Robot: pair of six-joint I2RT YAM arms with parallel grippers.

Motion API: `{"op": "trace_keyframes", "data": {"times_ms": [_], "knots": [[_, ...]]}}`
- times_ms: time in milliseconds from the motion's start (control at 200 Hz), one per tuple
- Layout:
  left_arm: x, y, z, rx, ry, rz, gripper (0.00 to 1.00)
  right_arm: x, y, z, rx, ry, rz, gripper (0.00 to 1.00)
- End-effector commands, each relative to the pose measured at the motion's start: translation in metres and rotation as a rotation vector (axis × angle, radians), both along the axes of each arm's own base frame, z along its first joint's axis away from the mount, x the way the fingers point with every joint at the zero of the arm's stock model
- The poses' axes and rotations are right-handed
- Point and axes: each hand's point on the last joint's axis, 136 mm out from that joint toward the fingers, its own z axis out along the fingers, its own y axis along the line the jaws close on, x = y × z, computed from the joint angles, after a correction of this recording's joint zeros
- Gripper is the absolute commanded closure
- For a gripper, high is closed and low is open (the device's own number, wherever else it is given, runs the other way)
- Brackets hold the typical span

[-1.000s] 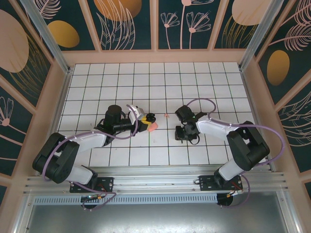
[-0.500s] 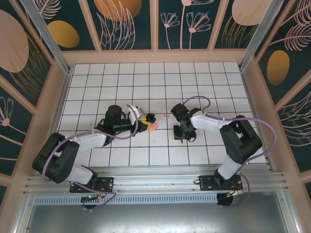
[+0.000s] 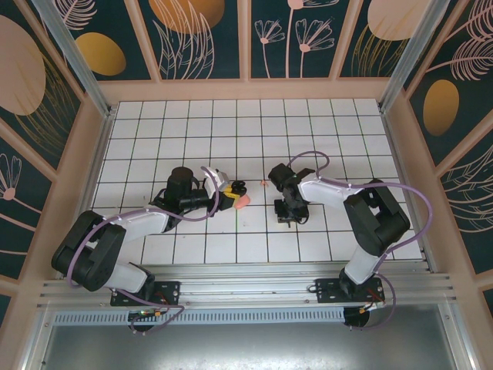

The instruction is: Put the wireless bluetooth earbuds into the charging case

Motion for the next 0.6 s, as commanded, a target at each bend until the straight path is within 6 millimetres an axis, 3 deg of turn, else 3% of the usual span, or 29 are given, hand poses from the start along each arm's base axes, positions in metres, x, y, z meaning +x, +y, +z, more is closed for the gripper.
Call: {"op": "trace_keyframes", "data": {"times_ms": [0,315,430,591], "knots": [[-0.001,-0.001,0.002,0.006,-0.017,-0.006,0.80,-0.004,-0.003,0.001,-0.034,0.021,0.013,0.77],[0.000,-0.001,0.001,0.007,-0.015,-0.002,0.80,0.006,0.003,0.015,0.008,-0.053,0.004,0.80],[0.001,-0.001,0.001,0.004,-0.013,0.000,0.80,0.022,0.013,0.037,0.072,-0.157,-0.009,0.80],[0.001,-0.005,0.006,-0.028,-0.011,-0.011,0.80,0.048,0.042,0.087,0.234,-0.365,0.012,0.80]]}}
